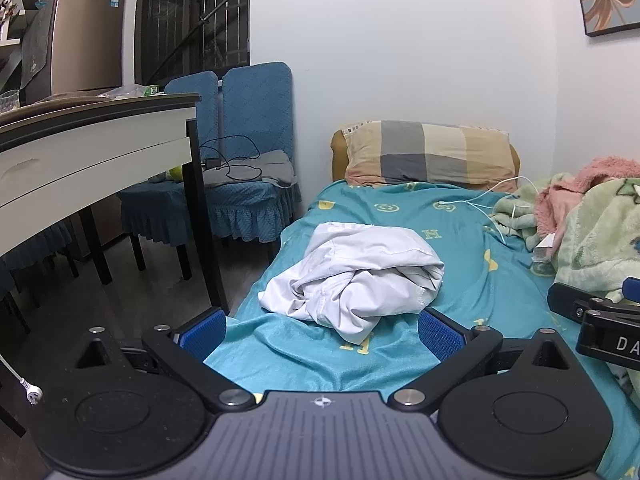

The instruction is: Fold clothes

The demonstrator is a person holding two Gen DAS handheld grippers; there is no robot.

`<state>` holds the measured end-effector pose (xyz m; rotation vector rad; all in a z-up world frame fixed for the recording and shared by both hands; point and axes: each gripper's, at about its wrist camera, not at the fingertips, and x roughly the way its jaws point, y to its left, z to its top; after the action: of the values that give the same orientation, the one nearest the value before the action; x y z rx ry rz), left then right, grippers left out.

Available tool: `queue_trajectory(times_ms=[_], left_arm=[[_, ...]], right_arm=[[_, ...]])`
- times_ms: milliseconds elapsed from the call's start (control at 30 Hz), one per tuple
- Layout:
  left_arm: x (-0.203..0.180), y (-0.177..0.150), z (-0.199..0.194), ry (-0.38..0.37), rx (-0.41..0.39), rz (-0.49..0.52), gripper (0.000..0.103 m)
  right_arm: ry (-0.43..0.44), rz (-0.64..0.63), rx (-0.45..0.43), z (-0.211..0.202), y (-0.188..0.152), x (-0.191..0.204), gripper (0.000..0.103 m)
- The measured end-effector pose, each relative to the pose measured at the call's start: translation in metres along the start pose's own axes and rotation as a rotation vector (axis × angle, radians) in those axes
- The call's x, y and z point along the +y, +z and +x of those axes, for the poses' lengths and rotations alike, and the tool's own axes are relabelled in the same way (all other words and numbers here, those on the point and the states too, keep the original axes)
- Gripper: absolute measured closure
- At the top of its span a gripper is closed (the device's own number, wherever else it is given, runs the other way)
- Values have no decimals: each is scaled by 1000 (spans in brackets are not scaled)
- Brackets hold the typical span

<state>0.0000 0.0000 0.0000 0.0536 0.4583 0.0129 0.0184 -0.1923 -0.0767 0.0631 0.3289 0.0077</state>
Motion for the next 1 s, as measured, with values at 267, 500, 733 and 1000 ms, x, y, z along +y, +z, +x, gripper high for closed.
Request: queue_trajectory(times_ms=[267, 500, 733, 1000], left_arm=[[6, -4, 3, -19, 1, -25, 0], [6, -6, 2, -25, -8, -30, 0], [3, -7, 2, -13, -27, -12, 0], [5, -8, 4, -29, -30, -17, 0]], right_arm=[[-9, 14, 1, -4, -1, 1, 0], [-3, 61, 1, -3, 1, -8, 0], [-2, 75, -53, -7, 0, -6, 0], [5, 60, -99, -12, 0, -4, 0]])
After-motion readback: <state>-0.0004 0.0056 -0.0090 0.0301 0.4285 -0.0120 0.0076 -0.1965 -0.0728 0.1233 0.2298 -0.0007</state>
